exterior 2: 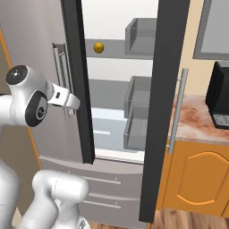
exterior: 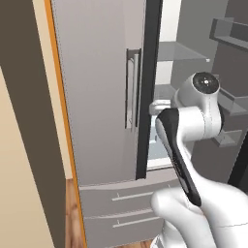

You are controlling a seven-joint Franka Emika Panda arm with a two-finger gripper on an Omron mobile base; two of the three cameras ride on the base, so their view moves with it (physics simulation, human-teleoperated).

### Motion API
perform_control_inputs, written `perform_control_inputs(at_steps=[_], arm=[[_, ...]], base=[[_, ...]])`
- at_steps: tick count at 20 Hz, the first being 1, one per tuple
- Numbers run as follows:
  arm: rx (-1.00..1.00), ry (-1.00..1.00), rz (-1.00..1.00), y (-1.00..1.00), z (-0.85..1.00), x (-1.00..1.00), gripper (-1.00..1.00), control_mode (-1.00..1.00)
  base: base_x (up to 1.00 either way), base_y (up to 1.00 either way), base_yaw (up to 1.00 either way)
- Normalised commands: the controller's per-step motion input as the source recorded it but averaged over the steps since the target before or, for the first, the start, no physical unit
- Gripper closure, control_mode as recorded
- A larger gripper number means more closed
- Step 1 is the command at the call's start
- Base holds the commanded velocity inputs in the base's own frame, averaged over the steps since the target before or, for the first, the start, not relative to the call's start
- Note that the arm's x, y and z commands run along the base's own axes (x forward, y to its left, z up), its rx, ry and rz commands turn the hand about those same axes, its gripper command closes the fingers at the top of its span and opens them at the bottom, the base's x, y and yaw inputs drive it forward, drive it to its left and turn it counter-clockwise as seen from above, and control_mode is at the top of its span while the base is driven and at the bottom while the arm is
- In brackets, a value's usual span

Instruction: Retrieve a lemon from the fridge and place it on the cutting board with the fish.

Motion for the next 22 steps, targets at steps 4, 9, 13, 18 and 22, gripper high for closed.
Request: perform_control_inputs(at_steps=[4, 9, 13, 18, 22], arm=[[0.00, 0.00, 0.10, 0.50, 0.38, 0.37, -1.00, -1.00], [-0.01, -0.01, 0.14, 0.44, 0.06, 0.49, -1.00, -1.00], [-0.03, -0.03, 0.02, 0.34, 0.00, 0.53, -1.00, -1.00], [-0.01, 0.00, 0.00, 0.07, 0.00, 0.12, -1.00, -1.00], [0.00, -0.01, -0.01, 0.03, 0.00, 0.30, -1.00, -1.00]], base=[[0.00, 0.00, 0.00], [0.00, 0.00, 0.00], [0.00, 0.00, 0.00], [0.00, 0.00, 0.00], [0.00, 0.00, 0.00]])
